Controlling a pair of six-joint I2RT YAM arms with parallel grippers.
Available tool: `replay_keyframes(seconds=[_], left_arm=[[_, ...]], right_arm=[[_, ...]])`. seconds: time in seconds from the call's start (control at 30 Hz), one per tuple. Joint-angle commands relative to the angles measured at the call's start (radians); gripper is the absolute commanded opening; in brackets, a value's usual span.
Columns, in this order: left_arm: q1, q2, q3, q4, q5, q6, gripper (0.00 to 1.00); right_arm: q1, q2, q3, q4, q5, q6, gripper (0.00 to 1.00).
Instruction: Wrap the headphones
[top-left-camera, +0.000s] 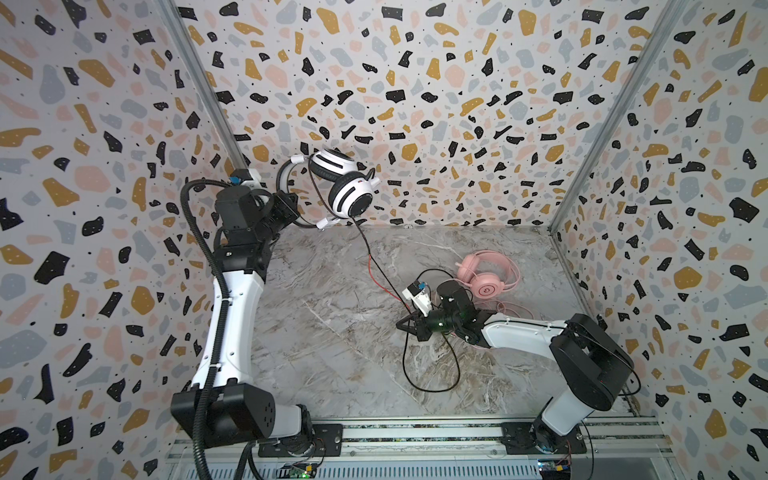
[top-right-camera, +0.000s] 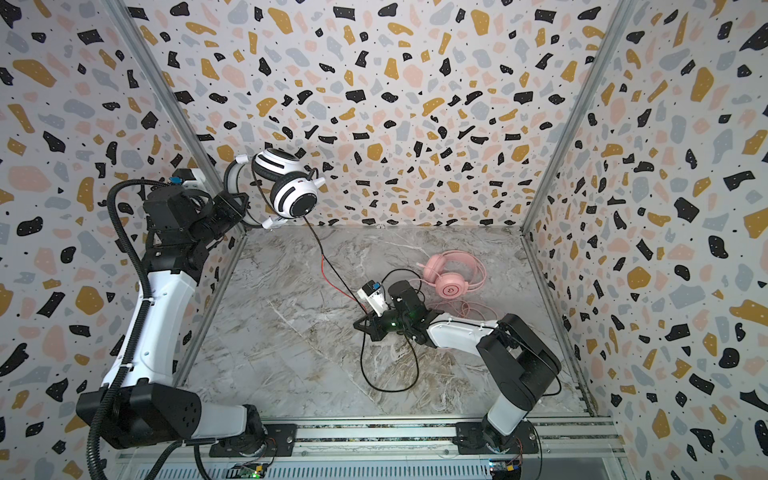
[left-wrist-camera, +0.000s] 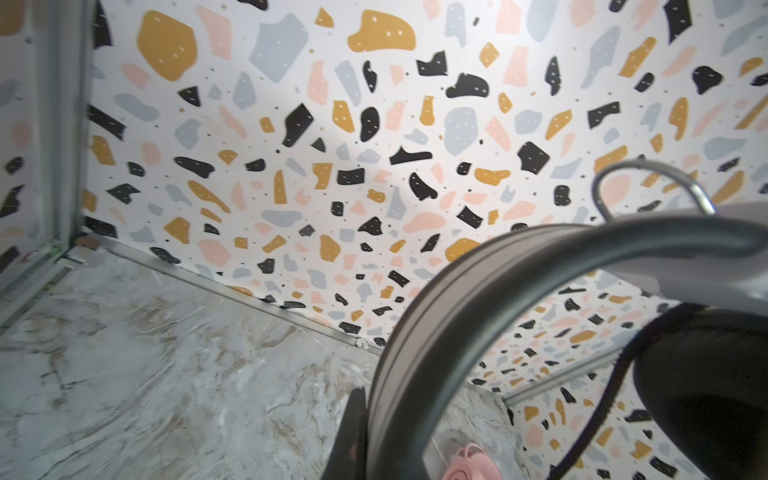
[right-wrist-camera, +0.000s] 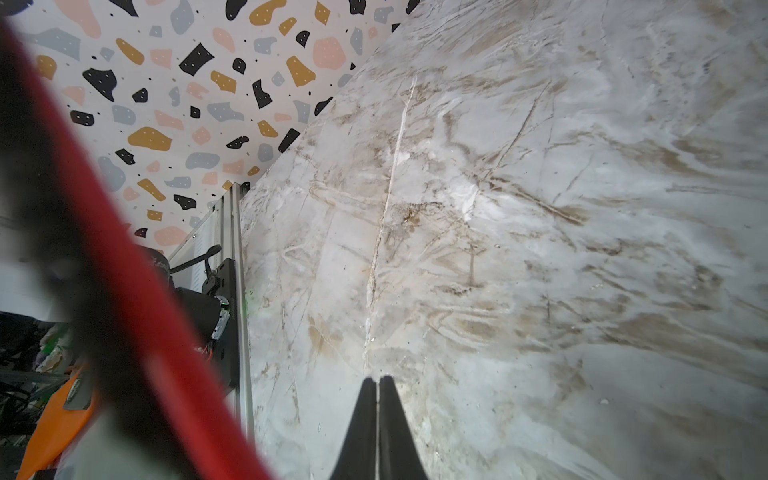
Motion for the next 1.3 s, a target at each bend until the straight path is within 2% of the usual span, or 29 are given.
replay_keyframes(seconds=[0.0, 0.2, 0.43, 0.57, 0.77, 0.93, 1.03, 1.1, 1.2, 1.27], left_arm=[[0.005, -0.029, -0.002, 0.053, -0.135, -0.029, 0.00], [0.007, 0.004, -0.002, -0.009, -0.311, 0.024, 0.00], [0.008, 0.038, 0.020, -0.004, -0.353, -0.007, 0.00], [0.009, 0.076, 0.090, -0.084, -0.373, 0.016, 0.00], [0.003, 0.086, 0.105, -0.158, -0.478, 0.068, 0.00], [-0.039, 0.104, 0.087, -0.237, -0.587, 0.165, 0.00], [-0.114, 0.121, 0.089, -0.292, -0.710, 0.262, 0.00], [-0.167, 0.154, 0.118, -0.350, -0.753, 0.325, 0.00], [-0.234, 0.186, 0.146, -0.433, -0.748, 0.408, 0.00], [-0.268, 0.185, 0.135, -0.458, -0.627, 0.487, 0.00]], right_arm=[[0.010, -0.073, 0.014, -0.099, 0.034, -0.060, 0.00], [0.050, -0.193, 0.063, -0.265, 0.156, -0.143, 0.00], [0.077, -0.274, 0.100, -0.352, 0.215, -0.163, 0.00], [0.111, -0.307, 0.132, -0.392, 0.253, -0.197, 0.00], [0.140, -0.349, 0.231, -0.488, 0.323, -0.256, 0.00], [0.118, -0.308, 0.385, -0.538, 0.353, -0.322, 0.00], [0.110, -0.276, 0.478, -0.543, 0.371, -0.353, 0.00], [0.088, -0.243, 0.551, -0.557, 0.373, -0.368, 0.00], [0.067, -0.197, 0.665, -0.588, 0.414, -0.395, 0.00], [0.062, -0.168, 0.744, -0.619, 0.473, -0.416, 0.00]])
